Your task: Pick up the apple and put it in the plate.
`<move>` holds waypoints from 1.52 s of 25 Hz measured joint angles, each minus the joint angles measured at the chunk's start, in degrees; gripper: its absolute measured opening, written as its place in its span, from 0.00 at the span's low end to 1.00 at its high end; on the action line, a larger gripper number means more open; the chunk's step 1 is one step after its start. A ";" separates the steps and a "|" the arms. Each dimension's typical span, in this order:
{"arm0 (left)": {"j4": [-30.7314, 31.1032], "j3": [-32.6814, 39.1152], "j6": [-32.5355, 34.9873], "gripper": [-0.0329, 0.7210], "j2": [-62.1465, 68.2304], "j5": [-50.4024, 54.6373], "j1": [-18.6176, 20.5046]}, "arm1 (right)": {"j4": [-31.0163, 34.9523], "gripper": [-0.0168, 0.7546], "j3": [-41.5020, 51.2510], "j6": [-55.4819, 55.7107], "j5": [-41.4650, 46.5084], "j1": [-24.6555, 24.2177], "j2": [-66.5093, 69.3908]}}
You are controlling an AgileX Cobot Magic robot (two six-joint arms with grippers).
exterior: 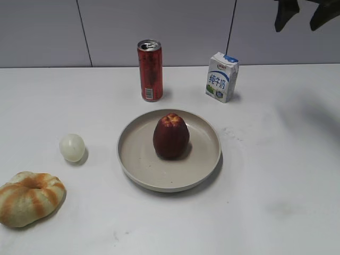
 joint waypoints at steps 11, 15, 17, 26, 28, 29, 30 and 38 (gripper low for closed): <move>0.00 0.00 0.00 0.80 0.00 0.00 0.00 | -1.81 0.79 39.75 -2.81 -1.88 -0.42 -26.02; 0.00 0.00 0.00 0.80 0.00 0.00 0.00 | -1.81 0.79 56.74 -2.87 -7.71 -0.42 -38.23; 0.00 0.00 0.00 0.80 0.00 0.00 0.00 | -1.86 0.79 63.92 -2.93 -9.53 -0.42 -44.70; 0.00 0.00 0.00 0.80 0.00 0.00 0.00 | -1.86 0.79 82.30 -3.05 -10.58 -0.42 -72.50; 0.00 0.00 0.00 0.80 0.00 0.00 0.00 | -1.86 0.79 84.58 -3.05 -10.53 -0.42 -79.20; 0.00 0.00 0.00 0.80 0.00 0.00 0.00 | -1.81 0.79 85.44 -2.99 -10.46 -0.42 -81.89; 0.00 0.00 0.00 0.80 0.00 0.00 0.00 | -1.67 0.79 86.35 -2.99 -10.16 -0.42 -84.98; 0.00 0.00 0.00 0.80 0.00 0.00 0.00 | -0.34 0.79 87.47 -2.93 -9.44 -0.42 -104.42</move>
